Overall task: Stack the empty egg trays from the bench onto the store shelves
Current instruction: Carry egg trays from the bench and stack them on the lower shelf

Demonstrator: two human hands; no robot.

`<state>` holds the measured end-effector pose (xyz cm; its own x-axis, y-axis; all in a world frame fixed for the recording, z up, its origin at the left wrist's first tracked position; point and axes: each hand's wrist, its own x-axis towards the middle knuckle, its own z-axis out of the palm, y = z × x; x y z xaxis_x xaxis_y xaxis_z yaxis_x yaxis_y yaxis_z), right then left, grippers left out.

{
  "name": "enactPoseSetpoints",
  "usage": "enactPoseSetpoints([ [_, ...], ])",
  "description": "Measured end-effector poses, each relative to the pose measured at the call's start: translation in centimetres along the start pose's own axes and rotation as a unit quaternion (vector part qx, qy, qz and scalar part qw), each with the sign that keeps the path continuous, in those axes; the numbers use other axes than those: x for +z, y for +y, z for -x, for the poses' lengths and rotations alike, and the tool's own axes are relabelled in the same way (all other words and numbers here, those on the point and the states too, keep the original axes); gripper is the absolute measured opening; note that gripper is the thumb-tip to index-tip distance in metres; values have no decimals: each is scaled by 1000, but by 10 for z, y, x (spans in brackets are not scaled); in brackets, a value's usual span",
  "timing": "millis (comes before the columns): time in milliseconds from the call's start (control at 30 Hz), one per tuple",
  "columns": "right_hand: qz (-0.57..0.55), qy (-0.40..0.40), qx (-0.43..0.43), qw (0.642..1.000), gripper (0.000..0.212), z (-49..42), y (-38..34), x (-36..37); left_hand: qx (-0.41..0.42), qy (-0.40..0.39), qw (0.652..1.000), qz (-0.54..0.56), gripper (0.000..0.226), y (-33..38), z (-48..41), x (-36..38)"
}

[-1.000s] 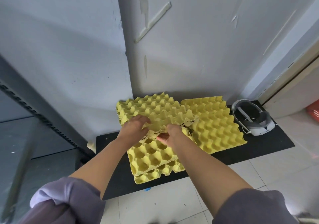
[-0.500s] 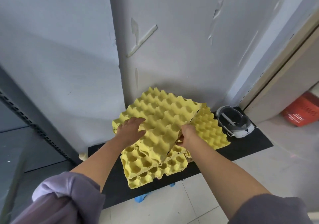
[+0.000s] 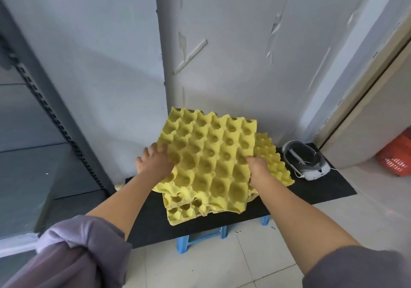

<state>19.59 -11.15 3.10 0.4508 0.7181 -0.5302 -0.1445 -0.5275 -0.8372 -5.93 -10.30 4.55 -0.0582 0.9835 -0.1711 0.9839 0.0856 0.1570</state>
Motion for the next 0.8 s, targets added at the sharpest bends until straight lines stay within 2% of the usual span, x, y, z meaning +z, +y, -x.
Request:
enactPoseSetpoints([
  [133,-11,-20,36,999,29,22,2,5,-87,17,990,111,59,-26,41,-13],
  [233,0,-56,40,998,36,38,5,25,-125,13,982,143,66,-60,67,-28],
  [400,42,-85,-18,995,43,95,0,69,-155,13,970,185,68,-122,103,-45],
  [567,105,-119,-95,983,39,141,5,136,-203,54,957,200,63,-190,131,-58],
  [633,131,-130,-114,976,33,156,12,168,-206,60,955,205,53,-226,140,-64],
  [733,154,-147,-124,969,19,187,25,218,-201,60,960,185,25,-287,155,-74],
  [800,157,-145,-137,967,11,206,33,246,-212,55,959,178,26,-321,163,-77],
])
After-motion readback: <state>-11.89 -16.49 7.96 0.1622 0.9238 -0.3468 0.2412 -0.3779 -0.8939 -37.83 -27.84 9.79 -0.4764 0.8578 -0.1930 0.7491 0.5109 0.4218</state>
